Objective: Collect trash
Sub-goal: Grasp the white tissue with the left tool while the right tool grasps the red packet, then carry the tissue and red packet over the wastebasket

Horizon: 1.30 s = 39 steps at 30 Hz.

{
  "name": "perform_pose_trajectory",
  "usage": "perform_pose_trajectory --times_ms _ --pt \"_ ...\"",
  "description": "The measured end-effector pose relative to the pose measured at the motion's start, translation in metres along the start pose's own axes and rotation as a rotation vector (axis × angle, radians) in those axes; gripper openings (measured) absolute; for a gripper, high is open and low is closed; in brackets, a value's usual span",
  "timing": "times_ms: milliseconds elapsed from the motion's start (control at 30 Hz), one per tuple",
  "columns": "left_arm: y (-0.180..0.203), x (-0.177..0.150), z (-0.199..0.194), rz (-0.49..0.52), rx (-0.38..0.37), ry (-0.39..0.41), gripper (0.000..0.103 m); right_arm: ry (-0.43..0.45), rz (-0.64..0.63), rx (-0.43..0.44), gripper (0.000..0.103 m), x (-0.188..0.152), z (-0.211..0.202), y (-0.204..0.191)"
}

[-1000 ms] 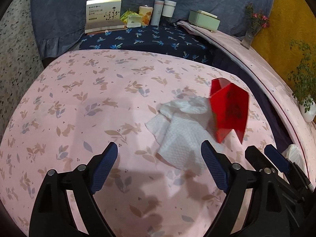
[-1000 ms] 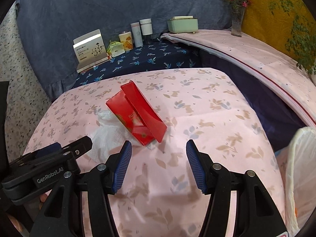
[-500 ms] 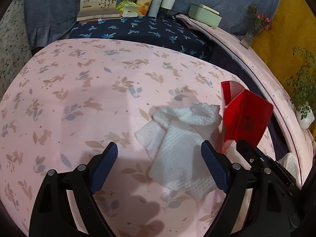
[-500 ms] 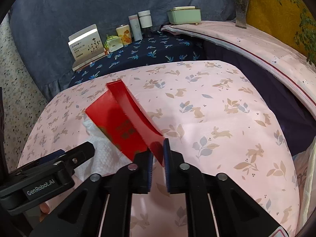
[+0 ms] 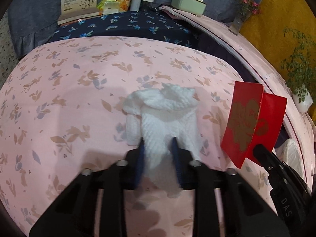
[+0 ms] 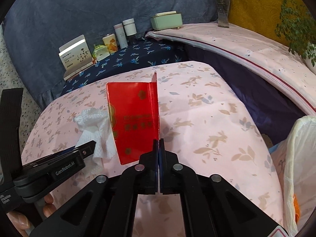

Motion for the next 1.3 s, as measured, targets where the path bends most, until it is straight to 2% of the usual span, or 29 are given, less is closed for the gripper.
perform_pose_trajectory --times_ms 67,167,500,967,1300 --pt "0.006 -0.002 -0.002 0.003 -0.008 0.0 0.007 0.005 0.007 -0.002 0.001 -0.002 -0.005 0.005" --pt "0.017 -0.005 -0.01 0.02 -0.013 0.012 0.005 0.016 0.012 -0.008 0.001 -0.003 -0.014 0.013" --pt "0.072 -0.015 -0.044 0.084 -0.061 0.055 0.004 0.068 0.06 -0.033 0.001 -0.006 -0.056 0.052" --pt "0.183 -0.044 -0.077 0.238 -0.145 0.072 0.004 0.149 0.16 -0.1 0.001 -0.018 -0.123 0.135" --pt "0.256 -0.072 -0.088 0.341 -0.209 0.064 0.004 0.177 0.233 -0.168 0.001 -0.033 -0.156 0.194"
Point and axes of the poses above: each gripper's, at about its wrist camera, not at the fingertips, and z roughly the way its jaws point, y to its right, x to its top, the point moved 1 cm from there along z, roughly the way its jaws point, and after that the axes turned 5 degrees about -x, right-handed, at the moved point
